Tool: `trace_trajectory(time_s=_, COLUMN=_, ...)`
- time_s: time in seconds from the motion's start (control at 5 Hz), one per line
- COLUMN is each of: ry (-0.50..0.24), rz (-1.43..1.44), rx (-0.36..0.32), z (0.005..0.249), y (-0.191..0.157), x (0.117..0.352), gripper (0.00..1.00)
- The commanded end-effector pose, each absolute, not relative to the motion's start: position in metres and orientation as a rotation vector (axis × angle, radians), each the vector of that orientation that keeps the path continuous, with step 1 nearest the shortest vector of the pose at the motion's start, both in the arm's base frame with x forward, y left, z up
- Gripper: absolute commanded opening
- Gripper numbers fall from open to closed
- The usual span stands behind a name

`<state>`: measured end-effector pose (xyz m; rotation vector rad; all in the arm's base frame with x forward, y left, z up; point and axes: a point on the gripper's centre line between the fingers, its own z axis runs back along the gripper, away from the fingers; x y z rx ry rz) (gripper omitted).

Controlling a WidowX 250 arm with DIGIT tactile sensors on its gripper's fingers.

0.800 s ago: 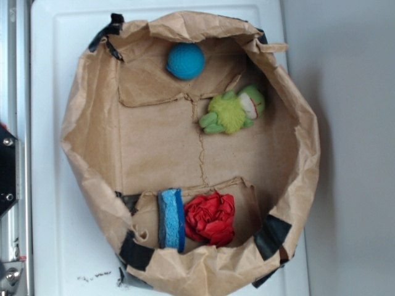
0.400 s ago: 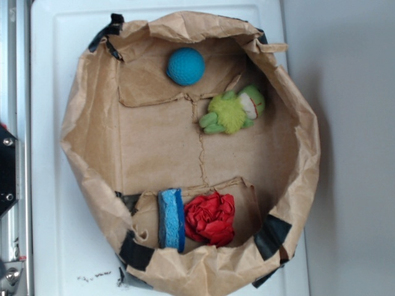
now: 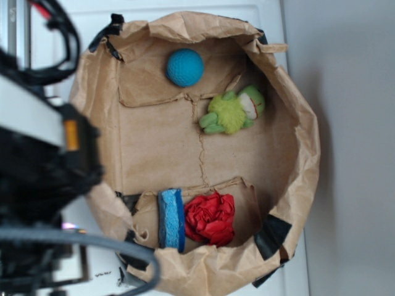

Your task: Grab the blue sponge.

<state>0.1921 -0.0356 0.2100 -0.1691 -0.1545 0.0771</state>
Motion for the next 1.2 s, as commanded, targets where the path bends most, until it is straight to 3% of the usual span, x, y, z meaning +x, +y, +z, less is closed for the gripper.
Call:
trace_trajectory(time_s=0.0, ry=-0.262, rz=-0.017, rx=-0.137, z=0.215, y=-0.032, x=0.223, gripper=1.00)
trace_trajectory(time_s=0.4, ry=-0.262, rz=-0.017, rx=-0.137, z=0.215, y=-0.032, x=0.223, gripper=1.00)
trace_trajectory(time_s=0.6, ry=-0.294, rz=-0.122, rx=-0.116, z=0.170, y=-0.020, x=0.255, gripper=1.00)
trace_trajectory(time_s=0.8, ry=-0.325, rz=-0.143, rx=-0.125, z=0.159, y=-0.008, x=0.275, gripper=1.00)
trace_trajectory(time_s=1.0, ry=-0.246, rz=-0.253, rx=-0.119, z=0.155, y=0.004, x=0.285, gripper=1.00)
